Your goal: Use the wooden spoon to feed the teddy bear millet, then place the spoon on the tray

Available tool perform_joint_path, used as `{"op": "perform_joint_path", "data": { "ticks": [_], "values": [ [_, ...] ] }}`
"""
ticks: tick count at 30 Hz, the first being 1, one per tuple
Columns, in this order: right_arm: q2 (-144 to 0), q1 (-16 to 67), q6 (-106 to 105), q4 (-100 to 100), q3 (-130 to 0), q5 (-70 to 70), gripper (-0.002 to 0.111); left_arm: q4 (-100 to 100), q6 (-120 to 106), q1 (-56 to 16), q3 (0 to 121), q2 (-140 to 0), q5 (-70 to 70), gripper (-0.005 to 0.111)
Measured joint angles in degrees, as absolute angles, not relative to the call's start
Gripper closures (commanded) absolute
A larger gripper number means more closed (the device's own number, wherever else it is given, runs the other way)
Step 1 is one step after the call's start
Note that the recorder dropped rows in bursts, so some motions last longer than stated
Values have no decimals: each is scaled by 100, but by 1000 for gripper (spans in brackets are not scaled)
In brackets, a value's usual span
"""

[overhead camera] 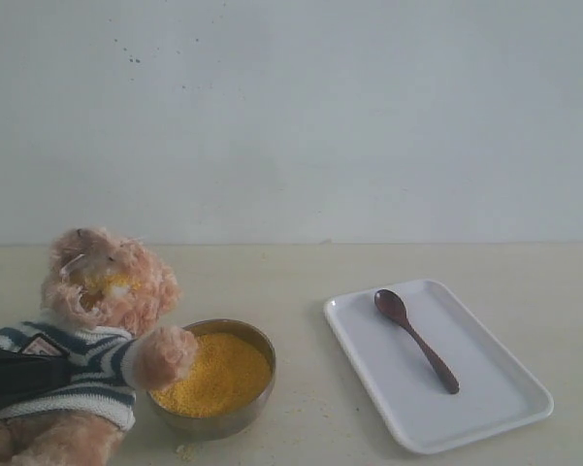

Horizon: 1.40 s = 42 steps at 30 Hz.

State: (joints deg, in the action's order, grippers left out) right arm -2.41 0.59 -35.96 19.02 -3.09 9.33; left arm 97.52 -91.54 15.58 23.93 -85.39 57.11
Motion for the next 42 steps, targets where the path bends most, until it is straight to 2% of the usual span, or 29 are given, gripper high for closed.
{"op": "perform_joint_path", "data": {
  "ticks": [8, 12, 18, 22, 27, 29, 31, 37, 40, 42],
  "values": [
    [-241, 59, -3164, 1904, 0, 1082, 109, 9752, -9154, 1558, 2393, -8539, 5711, 103],
    [-241, 59, -2966, 1928, 13, 1841, 109, 9728, -9154, 1558, 2393, -8539, 5711, 103],
    [-241, 59, -2922, 1974, 13, 1931, 109, 9366, -9009, 1558, 2359, -8539, 5689, 103],
    [-241, 59, -2922, 2022, 13, 1939, 109, 9370, -9009, 1545, 2216, -8539, 4675, 103],
    [-241, 59, -2922, 2033, 13, 1939, 109, 9611, -9076, 1545, 2183, -8539, 4293, 102],
    [-241, 59, -2922, 2044, 13, 1939, 109, 9776, -9214, 1545, 2183, -8596, 4334, 95],
    [-241, 59, -2922, 2053, 13, 1939, 109, 9870, -9449, 1545, 2183, -8754, 4526, 83],
    [-241, 59, -2922, 2057, 13, 1939, 109, 9895, -9803, 1545, 2183, -9479, 4830, 33],
    [-241, 59, -2922, 2092, 13, 1939, 109, 9895, -9811, 1545, 2195, -9789, 4841, 19],
    [-241, 59, -2922, 2117, 13, 1939, 109, 9943, -9816, 1545, 2223, -9923, 4879, 15]
  ]
}}
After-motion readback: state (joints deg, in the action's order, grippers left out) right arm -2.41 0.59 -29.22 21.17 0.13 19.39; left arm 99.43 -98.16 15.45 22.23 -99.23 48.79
